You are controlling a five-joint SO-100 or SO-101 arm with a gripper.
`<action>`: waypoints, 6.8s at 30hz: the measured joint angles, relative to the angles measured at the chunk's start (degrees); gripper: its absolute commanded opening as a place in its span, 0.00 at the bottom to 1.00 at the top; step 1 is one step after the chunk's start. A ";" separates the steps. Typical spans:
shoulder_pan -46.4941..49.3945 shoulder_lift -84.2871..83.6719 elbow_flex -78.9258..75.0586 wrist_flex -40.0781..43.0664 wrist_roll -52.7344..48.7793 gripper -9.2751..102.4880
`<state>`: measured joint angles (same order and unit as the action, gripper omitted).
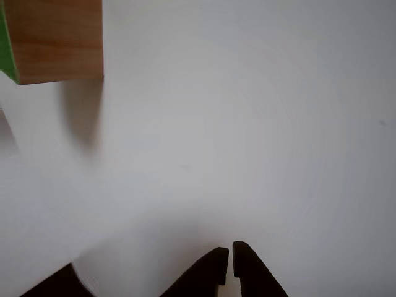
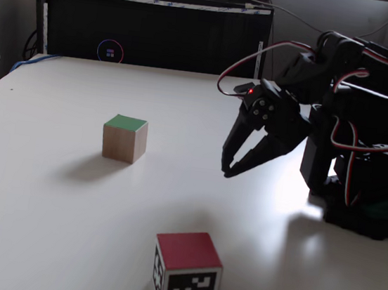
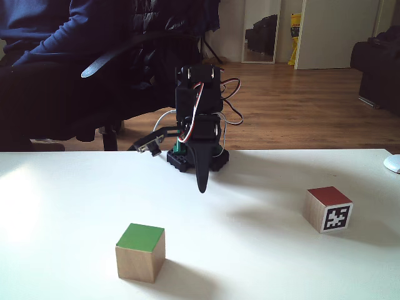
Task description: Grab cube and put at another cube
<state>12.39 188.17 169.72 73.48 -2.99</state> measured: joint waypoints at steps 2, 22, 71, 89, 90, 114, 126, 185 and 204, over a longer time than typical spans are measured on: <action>0.18 -0.09 -3.60 0.00 0.00 0.08; 10.20 -62.49 -52.56 -2.37 1.05 0.51; 15.64 -126.12 -99.76 8.79 2.81 0.41; 15.82 -123.05 -100.37 8.70 3.43 0.17; 15.64 -121.20 -99.14 8.79 3.43 0.17; -23.73 -74.53 -69.52 12.13 14.50 0.18; -41.84 -81.65 -72.25 13.54 22.50 0.18; -46.14 -109.34 -96.06 18.11 29.27 0.33; -46.14 -110.13 -102.92 23.73 29.44 0.45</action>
<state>-33.75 78.05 66.80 97.21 26.46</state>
